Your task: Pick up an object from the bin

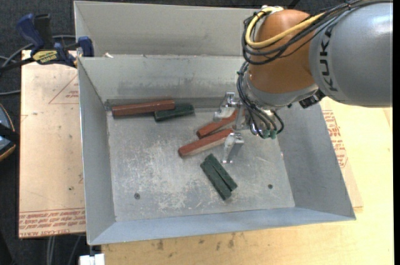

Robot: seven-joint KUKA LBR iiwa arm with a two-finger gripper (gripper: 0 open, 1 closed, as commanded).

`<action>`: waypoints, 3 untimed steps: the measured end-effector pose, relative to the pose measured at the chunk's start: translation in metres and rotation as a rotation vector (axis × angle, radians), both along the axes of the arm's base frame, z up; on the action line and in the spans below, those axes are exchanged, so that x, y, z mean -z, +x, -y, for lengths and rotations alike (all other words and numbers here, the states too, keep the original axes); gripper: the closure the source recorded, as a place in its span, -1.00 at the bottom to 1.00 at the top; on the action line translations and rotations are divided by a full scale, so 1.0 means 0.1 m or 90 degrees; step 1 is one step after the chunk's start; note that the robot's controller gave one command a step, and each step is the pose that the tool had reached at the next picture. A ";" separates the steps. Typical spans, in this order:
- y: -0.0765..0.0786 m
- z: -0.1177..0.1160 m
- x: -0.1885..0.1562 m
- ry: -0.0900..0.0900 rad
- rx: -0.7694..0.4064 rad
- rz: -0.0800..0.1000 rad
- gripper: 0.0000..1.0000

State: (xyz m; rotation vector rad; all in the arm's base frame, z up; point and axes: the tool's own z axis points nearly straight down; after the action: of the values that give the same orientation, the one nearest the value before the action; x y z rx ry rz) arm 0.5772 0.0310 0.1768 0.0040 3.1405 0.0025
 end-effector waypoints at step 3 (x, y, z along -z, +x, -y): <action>0.29 -0.08 0.93 0.003 0.014 0.004 1.00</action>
Offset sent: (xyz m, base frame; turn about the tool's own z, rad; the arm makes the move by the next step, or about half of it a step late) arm 0.0223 0.0061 -0.1068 0.0226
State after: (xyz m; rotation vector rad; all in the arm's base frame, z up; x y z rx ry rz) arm 0.6066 0.0393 0.0841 0.0383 3.1335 0.0095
